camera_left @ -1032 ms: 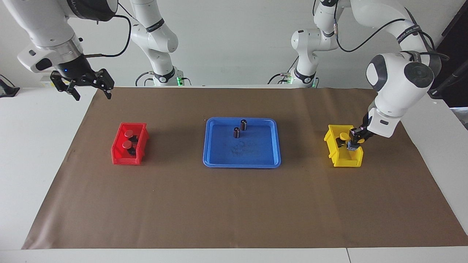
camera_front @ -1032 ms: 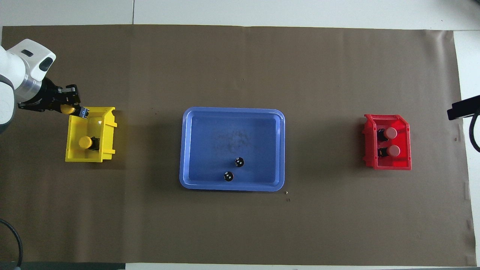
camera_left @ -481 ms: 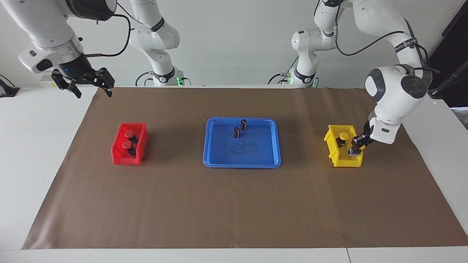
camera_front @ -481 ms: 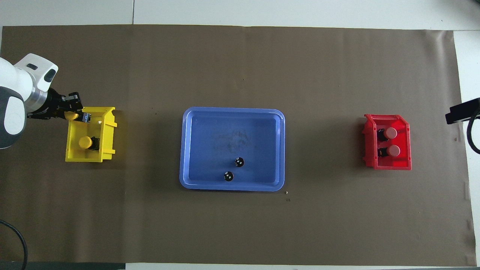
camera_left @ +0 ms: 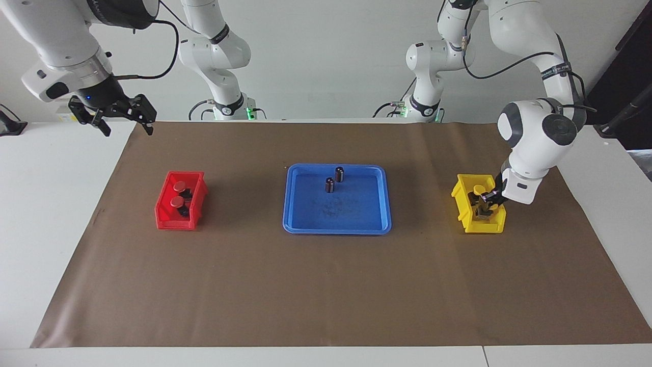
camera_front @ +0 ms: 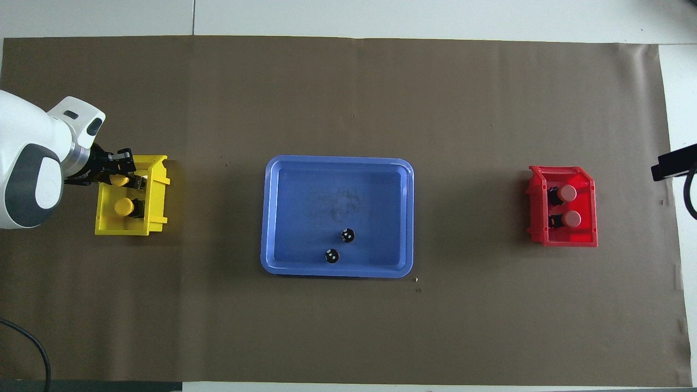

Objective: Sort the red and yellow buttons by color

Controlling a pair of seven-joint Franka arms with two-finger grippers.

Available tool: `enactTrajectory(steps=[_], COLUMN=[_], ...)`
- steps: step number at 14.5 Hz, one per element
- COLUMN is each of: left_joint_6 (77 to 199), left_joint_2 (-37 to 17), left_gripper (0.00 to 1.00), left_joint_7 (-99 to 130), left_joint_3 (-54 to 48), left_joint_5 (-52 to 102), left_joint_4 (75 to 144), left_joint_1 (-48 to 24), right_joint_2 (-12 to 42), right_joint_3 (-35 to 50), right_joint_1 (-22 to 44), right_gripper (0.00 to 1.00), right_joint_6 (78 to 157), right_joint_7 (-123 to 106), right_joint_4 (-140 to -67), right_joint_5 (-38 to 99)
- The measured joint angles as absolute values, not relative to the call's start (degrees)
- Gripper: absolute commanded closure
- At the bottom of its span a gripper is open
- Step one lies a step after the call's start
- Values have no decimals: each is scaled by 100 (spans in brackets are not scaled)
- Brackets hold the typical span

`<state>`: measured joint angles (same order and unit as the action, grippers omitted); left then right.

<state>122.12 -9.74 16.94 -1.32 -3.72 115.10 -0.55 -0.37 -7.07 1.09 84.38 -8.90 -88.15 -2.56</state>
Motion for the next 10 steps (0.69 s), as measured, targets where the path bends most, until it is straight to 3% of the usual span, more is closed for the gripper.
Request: enactTrajectory(steps=[2, 3, 7, 8, 9, 10], left_joint_6=[12425, 12458, 12376, 12196, 11949, 11740], left_joint_2=[-974, -969, -931, -918, -908, -904], left_gripper=[56, 49, 46, 34, 11, 0], left_joint_7=[1697, 1697, 1697, 1697, 1685, 1641], left_joint_3=[-132, -132, -170, -183, -186, -186], left_joint_5=[-372, -372, -372, -372, -372, -372], left_joint_4=[11671, 11685, 11575, 11437, 11235, 11002], left_joint_1=[-55, -55, -137, -150, -157, -168], right_joint_2=[-37, -37, -37, -37, -37, -37], right_joint_3=[-707, -707, -702, -706, -712, -718], right_joint_1=[113, 117, 163, 163, 161, 157], right_gripper=[0, 0, 0, 0, 0, 0], right_joint_6=[8438, 8438, 8401, 8377, 8362, 8344], right_joint_7=[-890, -890, -890, -890, -890, -890], right_joint_4=[-8817, -8817, -8817, -8817, -8817, -8817], right_joint_5=[-255, -253, -252, -252, -252, -252])
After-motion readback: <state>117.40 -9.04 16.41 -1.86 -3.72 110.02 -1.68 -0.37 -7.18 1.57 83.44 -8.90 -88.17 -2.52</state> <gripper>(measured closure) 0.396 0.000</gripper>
